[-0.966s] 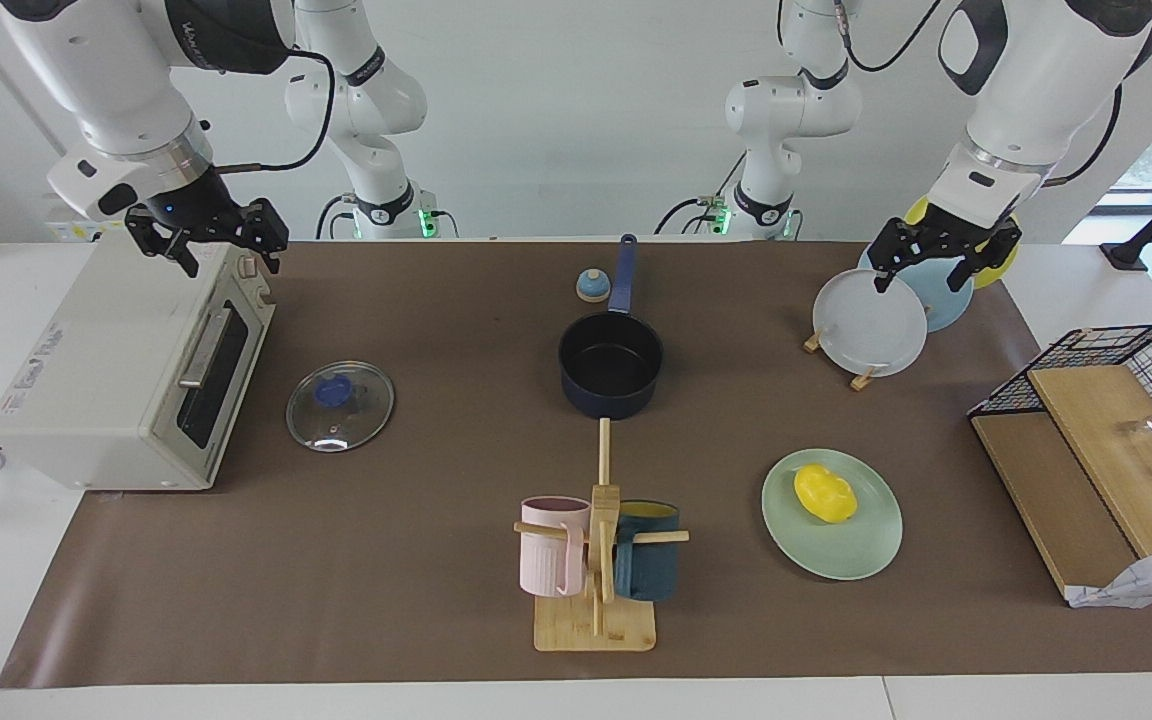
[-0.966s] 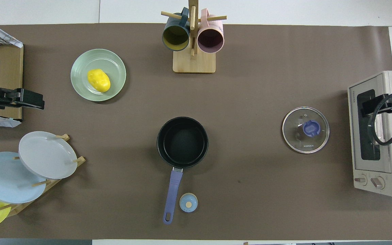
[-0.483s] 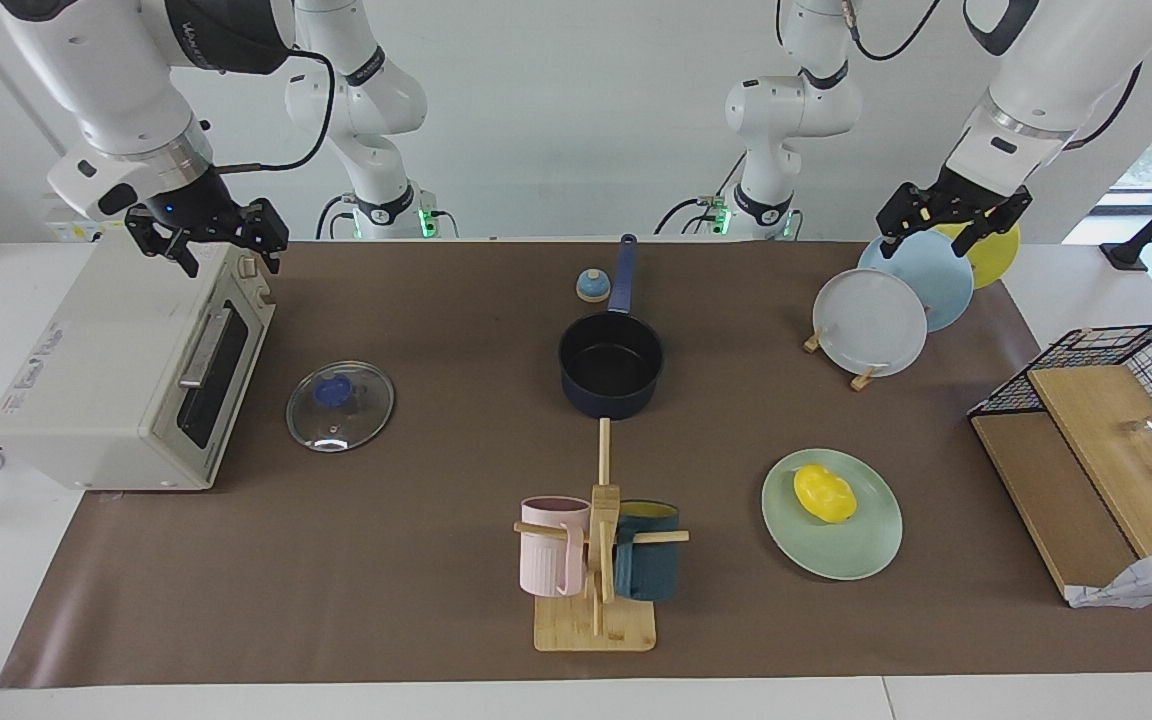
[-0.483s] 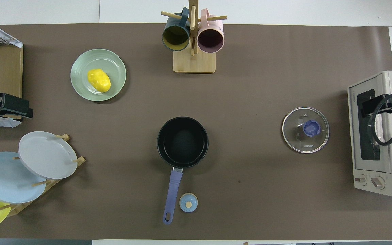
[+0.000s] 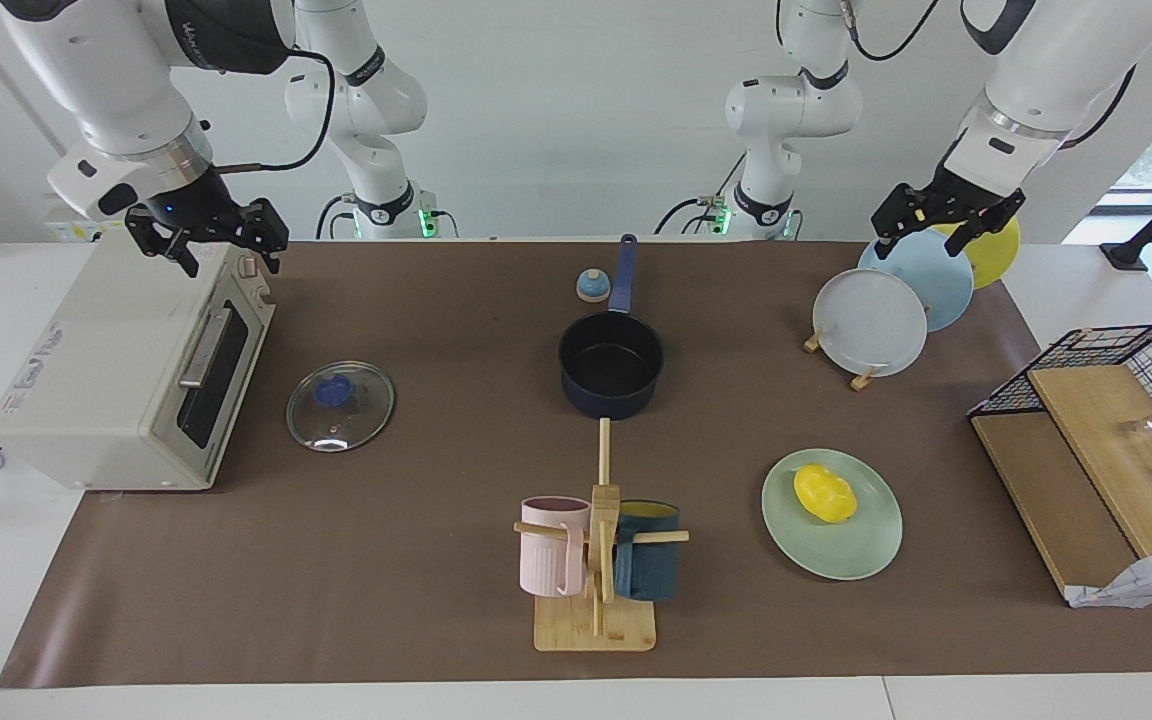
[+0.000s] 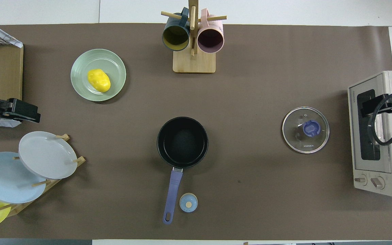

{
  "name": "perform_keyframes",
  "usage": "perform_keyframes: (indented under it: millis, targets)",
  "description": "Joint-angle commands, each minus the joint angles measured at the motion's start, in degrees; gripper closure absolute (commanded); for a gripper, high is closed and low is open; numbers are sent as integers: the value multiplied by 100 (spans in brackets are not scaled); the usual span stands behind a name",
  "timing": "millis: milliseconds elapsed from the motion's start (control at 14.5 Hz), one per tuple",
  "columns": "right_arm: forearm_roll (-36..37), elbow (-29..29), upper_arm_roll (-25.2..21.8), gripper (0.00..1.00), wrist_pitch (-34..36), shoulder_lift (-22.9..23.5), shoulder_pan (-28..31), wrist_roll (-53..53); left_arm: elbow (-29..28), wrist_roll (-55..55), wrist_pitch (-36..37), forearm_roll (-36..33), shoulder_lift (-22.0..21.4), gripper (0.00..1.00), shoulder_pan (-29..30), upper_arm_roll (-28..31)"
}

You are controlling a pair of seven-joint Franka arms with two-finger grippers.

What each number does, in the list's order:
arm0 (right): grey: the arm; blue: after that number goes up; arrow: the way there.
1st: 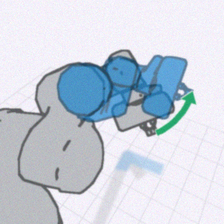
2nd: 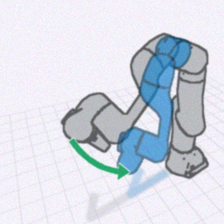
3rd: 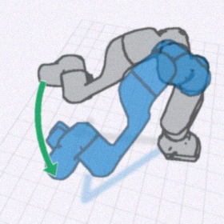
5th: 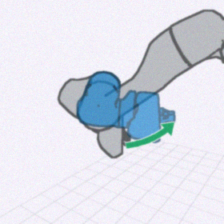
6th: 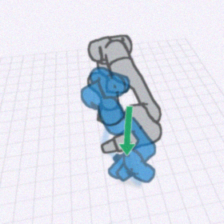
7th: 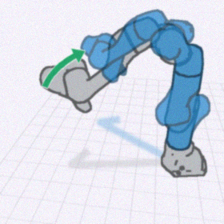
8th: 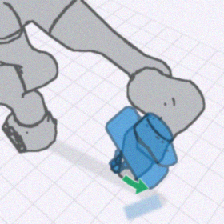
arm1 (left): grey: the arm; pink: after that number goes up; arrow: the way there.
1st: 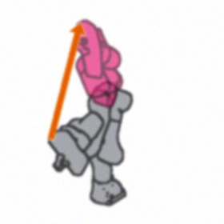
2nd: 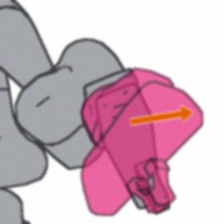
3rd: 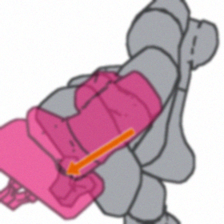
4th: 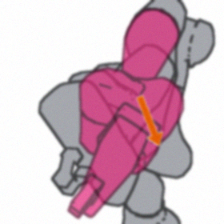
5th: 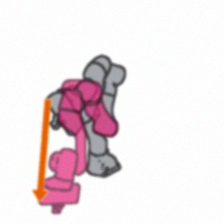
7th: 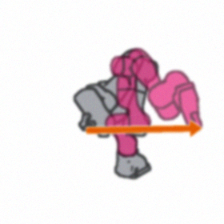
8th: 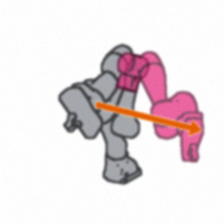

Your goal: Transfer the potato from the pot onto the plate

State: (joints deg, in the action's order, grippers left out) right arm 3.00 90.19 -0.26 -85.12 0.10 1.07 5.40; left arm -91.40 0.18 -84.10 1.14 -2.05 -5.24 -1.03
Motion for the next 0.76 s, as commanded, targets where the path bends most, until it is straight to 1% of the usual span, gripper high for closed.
perform_keyframes:
  millis: [0,207,690]
  targets:
    - [-89,-1,-17,0,83,-19,8,-39,-62,-141,-142,-105,-68,0,-100,111]
    - [-89,8,-17,0,83,-19,8,-39,131,-159,-11,-131,11,0,-91,120]
    - [-89,-1,-17,0,83,-19,8,-39,70,-176,-19,-79,-33,0,-47,94]
